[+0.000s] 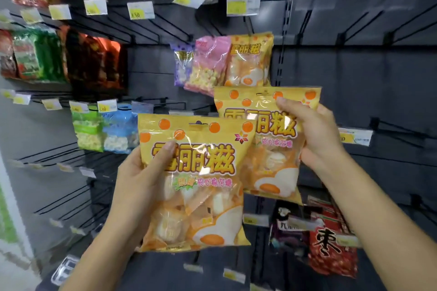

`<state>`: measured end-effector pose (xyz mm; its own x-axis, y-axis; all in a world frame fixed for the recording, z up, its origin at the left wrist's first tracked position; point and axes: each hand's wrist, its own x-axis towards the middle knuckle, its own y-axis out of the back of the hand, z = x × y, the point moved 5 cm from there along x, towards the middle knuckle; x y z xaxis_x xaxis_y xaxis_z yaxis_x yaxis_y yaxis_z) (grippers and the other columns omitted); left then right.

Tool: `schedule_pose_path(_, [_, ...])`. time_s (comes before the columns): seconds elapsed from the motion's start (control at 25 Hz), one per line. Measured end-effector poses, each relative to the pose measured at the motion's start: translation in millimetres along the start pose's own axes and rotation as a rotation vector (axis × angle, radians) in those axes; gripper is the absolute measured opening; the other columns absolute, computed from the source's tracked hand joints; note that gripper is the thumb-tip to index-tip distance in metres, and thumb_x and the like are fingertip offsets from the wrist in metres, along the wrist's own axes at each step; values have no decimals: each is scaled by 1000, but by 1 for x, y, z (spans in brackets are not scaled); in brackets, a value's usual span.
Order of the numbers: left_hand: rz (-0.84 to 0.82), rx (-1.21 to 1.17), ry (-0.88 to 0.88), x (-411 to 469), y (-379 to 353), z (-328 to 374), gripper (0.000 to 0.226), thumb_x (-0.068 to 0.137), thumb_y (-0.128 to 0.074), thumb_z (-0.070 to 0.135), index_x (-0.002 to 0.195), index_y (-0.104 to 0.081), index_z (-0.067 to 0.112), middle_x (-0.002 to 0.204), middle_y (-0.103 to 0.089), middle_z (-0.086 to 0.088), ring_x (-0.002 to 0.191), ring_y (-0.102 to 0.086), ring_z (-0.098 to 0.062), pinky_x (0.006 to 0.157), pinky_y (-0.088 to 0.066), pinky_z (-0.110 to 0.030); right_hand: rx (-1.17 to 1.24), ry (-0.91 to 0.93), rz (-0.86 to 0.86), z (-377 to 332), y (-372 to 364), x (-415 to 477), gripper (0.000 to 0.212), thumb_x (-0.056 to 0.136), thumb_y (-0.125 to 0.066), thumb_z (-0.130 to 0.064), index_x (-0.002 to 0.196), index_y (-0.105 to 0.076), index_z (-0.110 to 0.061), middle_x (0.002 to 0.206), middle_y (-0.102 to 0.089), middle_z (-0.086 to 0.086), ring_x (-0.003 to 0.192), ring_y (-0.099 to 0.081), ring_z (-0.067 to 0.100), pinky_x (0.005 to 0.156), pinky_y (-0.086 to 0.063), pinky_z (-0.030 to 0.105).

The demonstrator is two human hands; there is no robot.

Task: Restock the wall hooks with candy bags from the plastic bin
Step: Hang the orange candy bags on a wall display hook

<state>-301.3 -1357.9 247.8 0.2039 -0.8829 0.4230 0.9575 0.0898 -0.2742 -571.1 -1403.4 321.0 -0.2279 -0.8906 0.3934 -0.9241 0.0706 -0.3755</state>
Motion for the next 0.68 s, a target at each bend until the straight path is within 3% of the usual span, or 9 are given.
schedule_pose_path(0.16, [-104, -45, -57, 82, -8, 11, 29, 76, -66, 35, 96, -73, 15, 90, -81, -2, 73, -77, -11, 48, -56, -21, 24, 80, -21, -17, -47, 82, 12, 71, -78, -6, 76, -68, -11, 77, -75, 13, 70, -73, 30, 65, -60, 50])
schedule_pose_path(0.28, [-181, -41, -95, 136, -12, 14, 32, 75, -67, 38, 98, -73, 17, 92, -81, -3, 77, -77, -16, 53, -58, -31, 29, 116, 21, -21, -72, 128, 17, 73, -76, -4, 85, -65, -8, 87, -73, 16, 76, -72, 31, 72, -58, 56])
schedule_pose_path(0.4, [-228, -72, -100, 176, -15, 12, 34, 71, -69, 41, 94, -75, 17, 91, -81, -6, 77, -78, -20, 53, -60, -29, 10, 106, 59, -17, -84, 163, 28, 74, -76, -6, 99, -63, -8, 109, -70, 22, 88, -71, 35, 73, -58, 55])
schedule_pose_path(0.52, [-264, -111, -57, 201, -18, 4, 30, 69, -71, 42, 88, -77, 19, 88, -81, -10, 74, -78, -25, 50, -60, -32, 0, 106, 84, -12, -87, 188, 22, 75, -75, -5, 94, -65, -8, 112, -69, 23, 89, -71, 35, 72, -58, 55])
schedule_pose_path(0.68, [-303, -158, -29, 219, -24, -3, 29, 70, -71, 40, 89, -77, 19, 90, -80, -14, 80, -77, -32, 54, -61, -38, -33, 116, 96, -12, -88, 216, 34, 73, -79, -10, 103, -65, -9, 110, -71, 19, 92, -71, 35, 72, -58, 56])
